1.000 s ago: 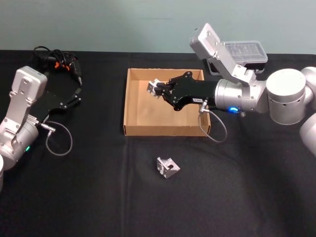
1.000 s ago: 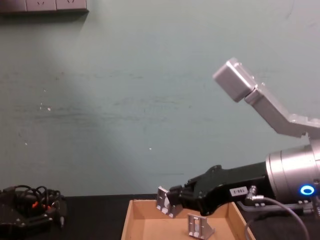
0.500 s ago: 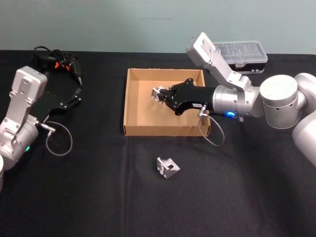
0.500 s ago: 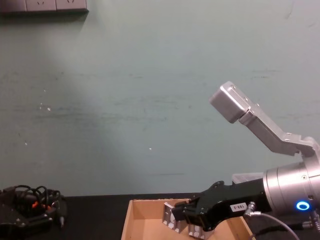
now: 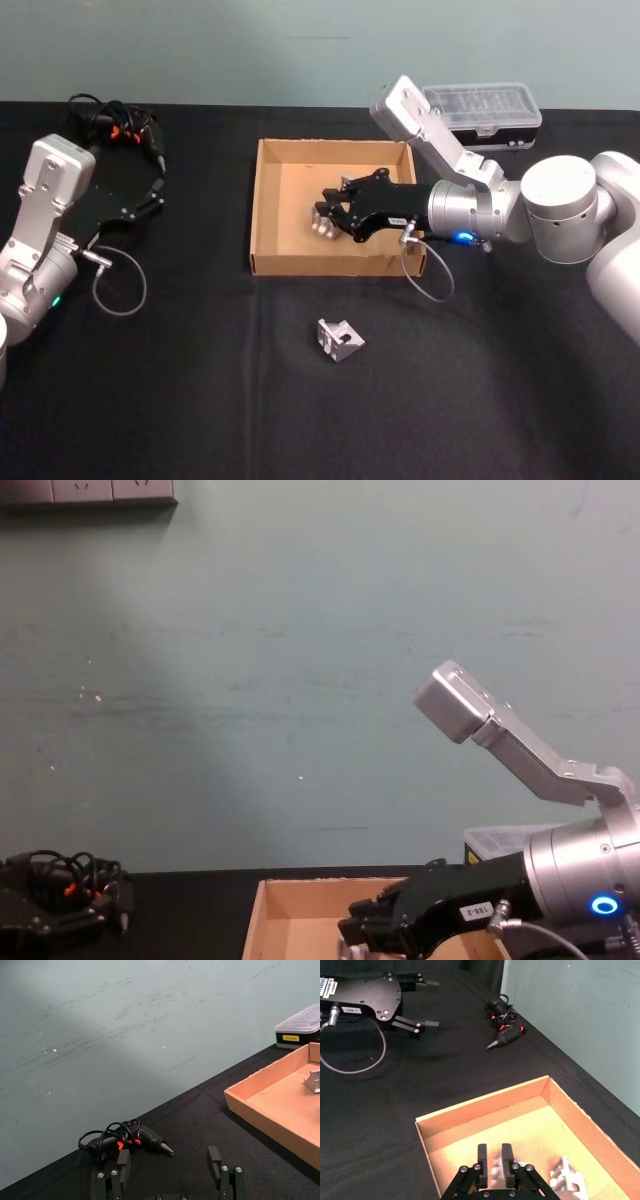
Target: Use one hand to pick up the angle iron from the table and place it into the box.
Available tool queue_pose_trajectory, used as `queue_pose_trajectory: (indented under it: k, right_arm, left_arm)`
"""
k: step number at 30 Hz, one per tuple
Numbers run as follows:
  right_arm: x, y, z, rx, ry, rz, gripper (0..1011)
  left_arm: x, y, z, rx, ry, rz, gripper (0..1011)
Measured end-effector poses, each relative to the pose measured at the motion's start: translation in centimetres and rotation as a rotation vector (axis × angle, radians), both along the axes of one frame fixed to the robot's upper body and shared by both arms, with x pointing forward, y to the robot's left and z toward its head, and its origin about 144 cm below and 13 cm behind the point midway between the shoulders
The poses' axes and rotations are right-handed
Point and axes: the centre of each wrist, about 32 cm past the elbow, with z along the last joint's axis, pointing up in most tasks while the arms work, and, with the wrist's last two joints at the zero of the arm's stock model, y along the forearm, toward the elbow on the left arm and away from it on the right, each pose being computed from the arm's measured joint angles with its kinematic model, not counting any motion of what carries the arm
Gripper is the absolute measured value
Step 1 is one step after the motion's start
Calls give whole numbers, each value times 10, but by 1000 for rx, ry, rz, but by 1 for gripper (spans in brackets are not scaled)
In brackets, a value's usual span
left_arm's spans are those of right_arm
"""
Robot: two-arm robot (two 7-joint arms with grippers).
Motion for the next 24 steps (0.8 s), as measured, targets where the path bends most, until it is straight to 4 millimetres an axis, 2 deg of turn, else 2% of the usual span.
queue_pose_trajectory:
  k: [5, 7, 10, 24]
  right_arm:
    - [0, 1, 0, -3, 8, 10, 301]
    - [-1, 1, 0, -1, 9, 13, 398]
    - [-2, 1, 1, 6, 4, 16, 458]
    - [-9, -10, 19, 79, -43, 25, 899]
  left_arm:
    - [0, 0, 0, 0, 0, 0, 1000]
    - [0, 0, 0, 0, 0, 0, 1000]
    - [0, 0, 0, 0, 0, 0, 1000]
    - [0, 0, 0, 0, 0, 0, 1000]
